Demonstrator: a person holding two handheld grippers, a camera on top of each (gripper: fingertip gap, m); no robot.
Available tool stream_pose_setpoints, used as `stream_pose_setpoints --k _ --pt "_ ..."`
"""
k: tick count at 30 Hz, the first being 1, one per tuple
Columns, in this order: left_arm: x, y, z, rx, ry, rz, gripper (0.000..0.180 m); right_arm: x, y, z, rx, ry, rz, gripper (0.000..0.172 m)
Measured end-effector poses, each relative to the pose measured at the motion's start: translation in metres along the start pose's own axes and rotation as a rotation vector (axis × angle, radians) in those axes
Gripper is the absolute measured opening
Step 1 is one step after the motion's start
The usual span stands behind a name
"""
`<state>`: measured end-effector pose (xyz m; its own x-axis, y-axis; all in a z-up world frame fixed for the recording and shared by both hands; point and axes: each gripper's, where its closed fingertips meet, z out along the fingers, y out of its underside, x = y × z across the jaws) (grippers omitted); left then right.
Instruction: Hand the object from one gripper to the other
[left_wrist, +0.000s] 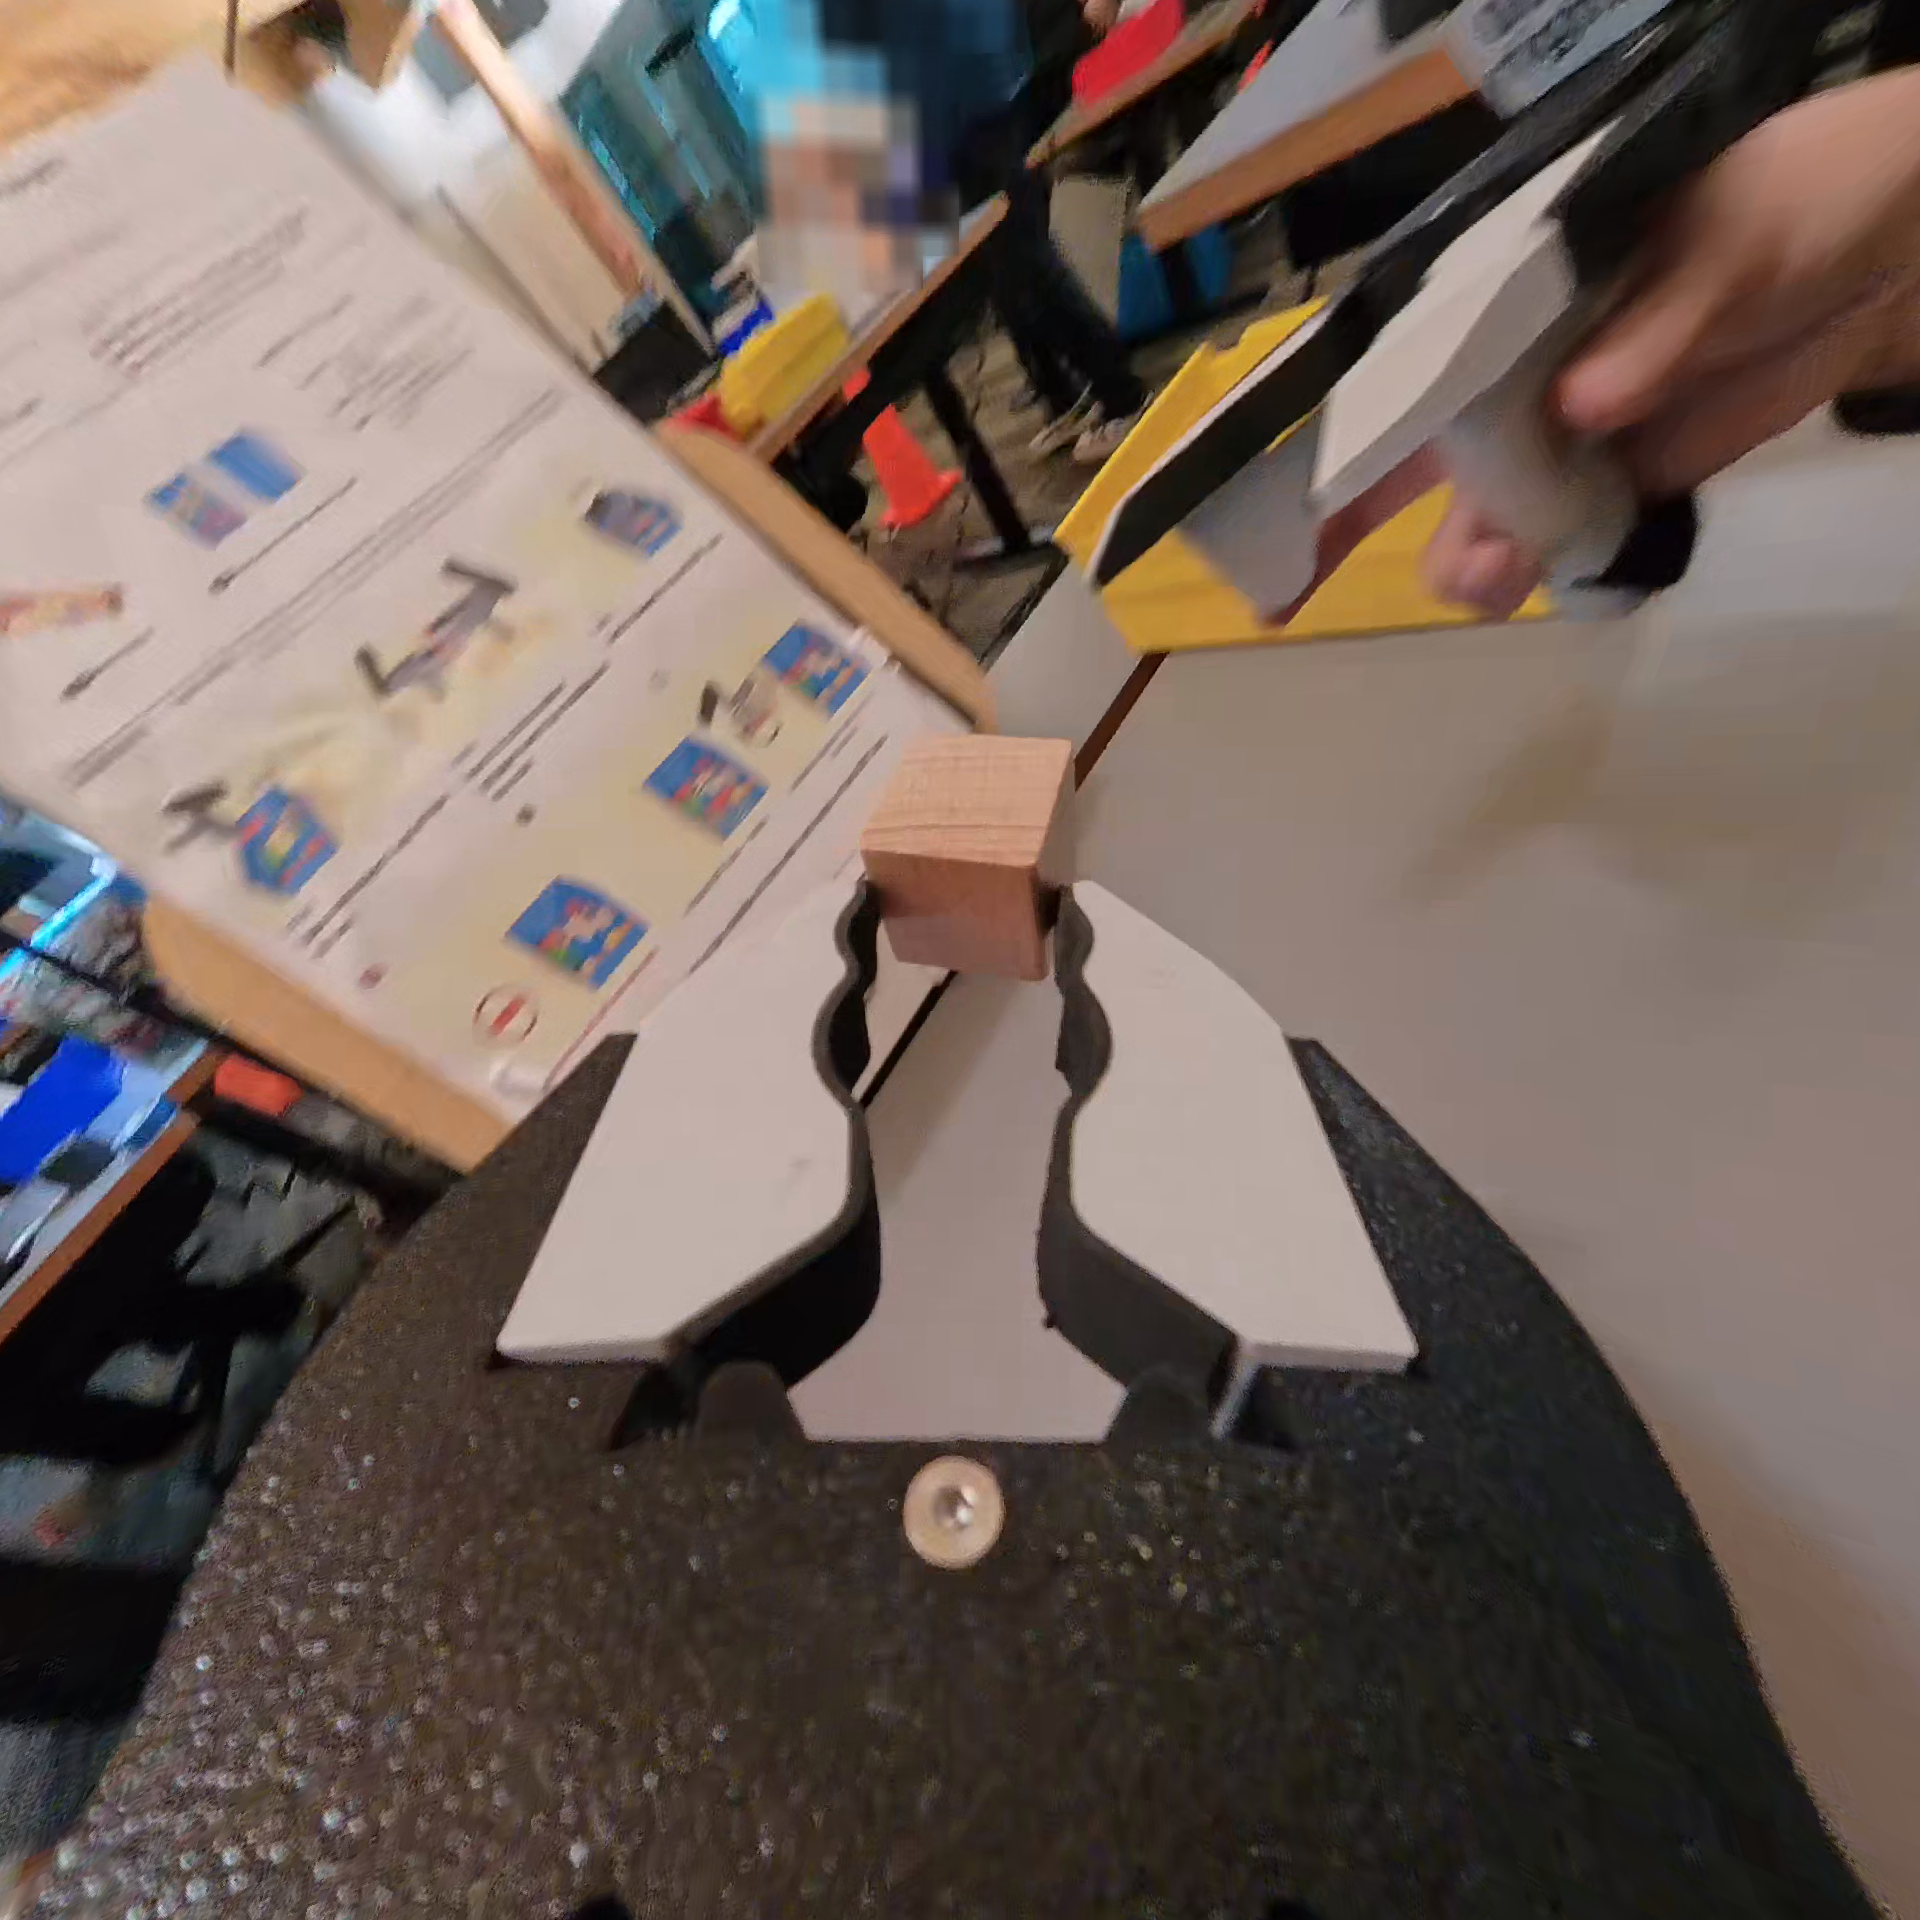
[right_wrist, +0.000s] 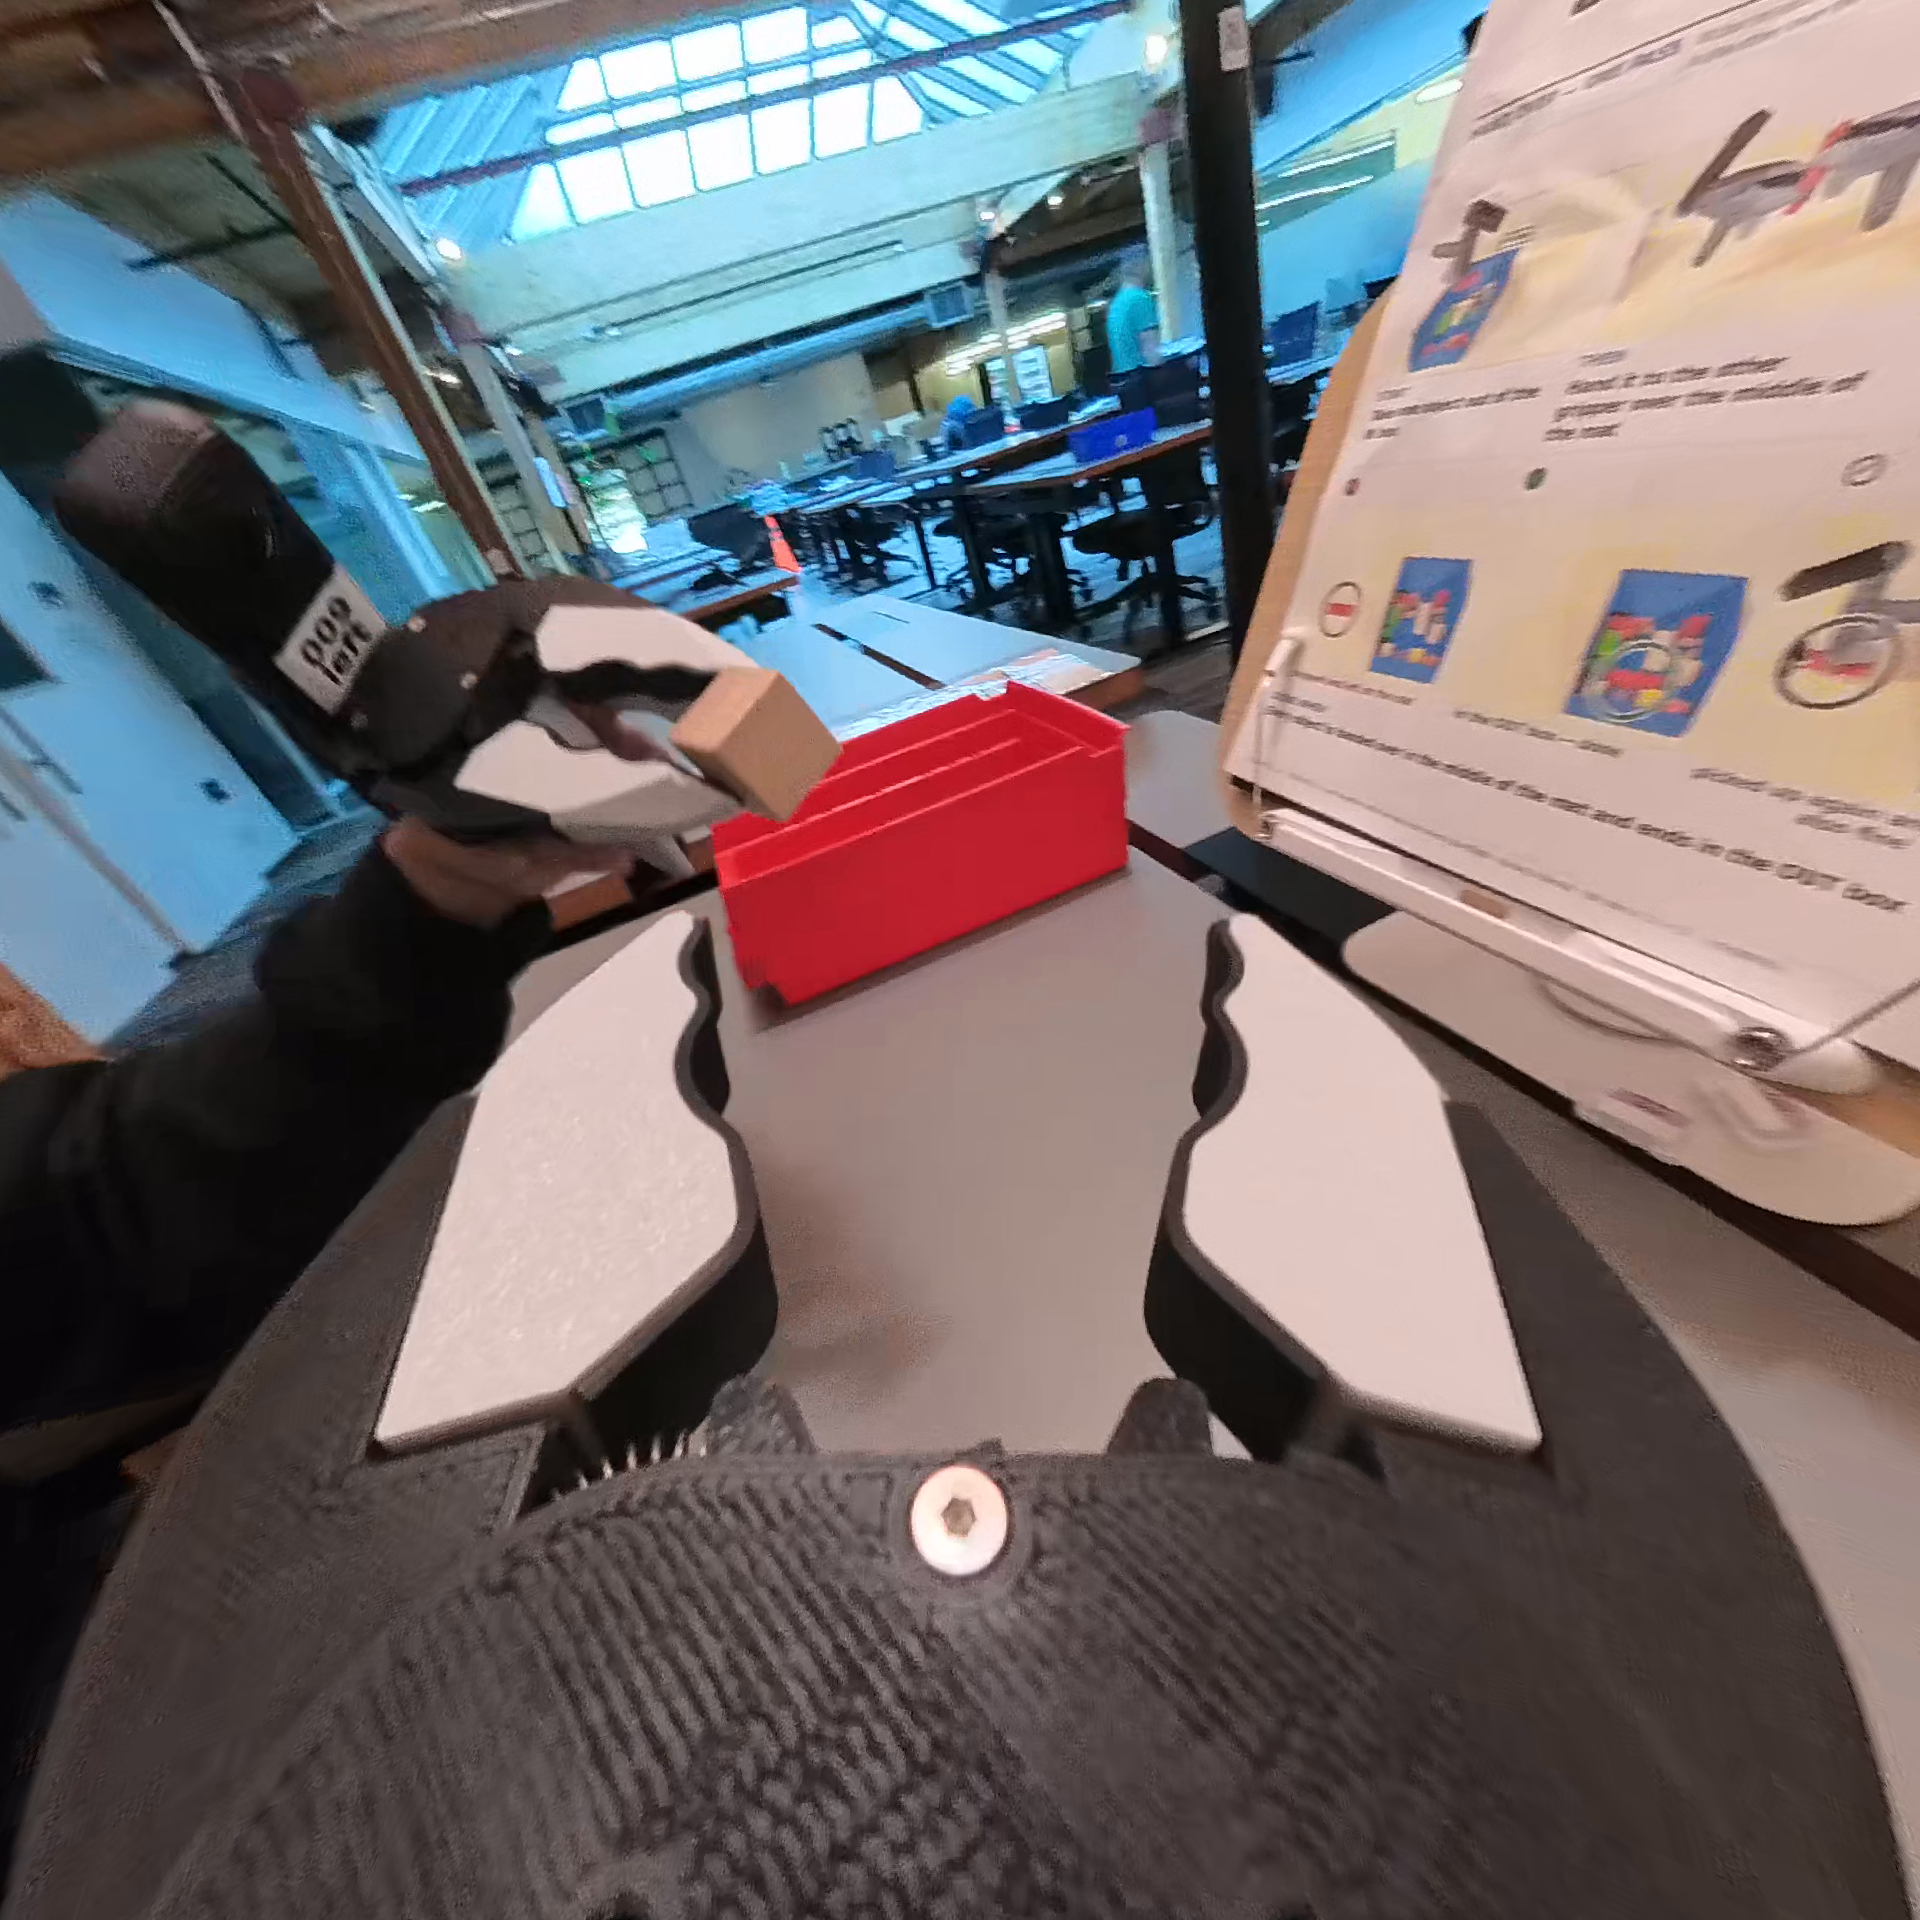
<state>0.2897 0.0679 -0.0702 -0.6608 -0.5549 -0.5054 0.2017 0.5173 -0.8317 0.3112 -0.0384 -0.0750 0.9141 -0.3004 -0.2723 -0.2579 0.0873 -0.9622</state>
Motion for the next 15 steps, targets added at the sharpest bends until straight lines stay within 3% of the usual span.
stream_pose_setpoints --k 3,7,15 --pt "0.03 -0.022 0.021 0.076 0.054 0.049 0.032 -0.01 -0.001 0.0 0.006 -0.073 0.044 0.091" --pt "0.049 -0.028 0.04 0.124 0.075 0.141 0.032 -0.024 -0.009 -0.001 0.079 -0.241 0.249 0.088" --pt "0.062 -0.036 0.048 0.233 0.069 0.338 0.032 -0.041 0.019 0.011 -0.061 -0.379 0.358 0.083"
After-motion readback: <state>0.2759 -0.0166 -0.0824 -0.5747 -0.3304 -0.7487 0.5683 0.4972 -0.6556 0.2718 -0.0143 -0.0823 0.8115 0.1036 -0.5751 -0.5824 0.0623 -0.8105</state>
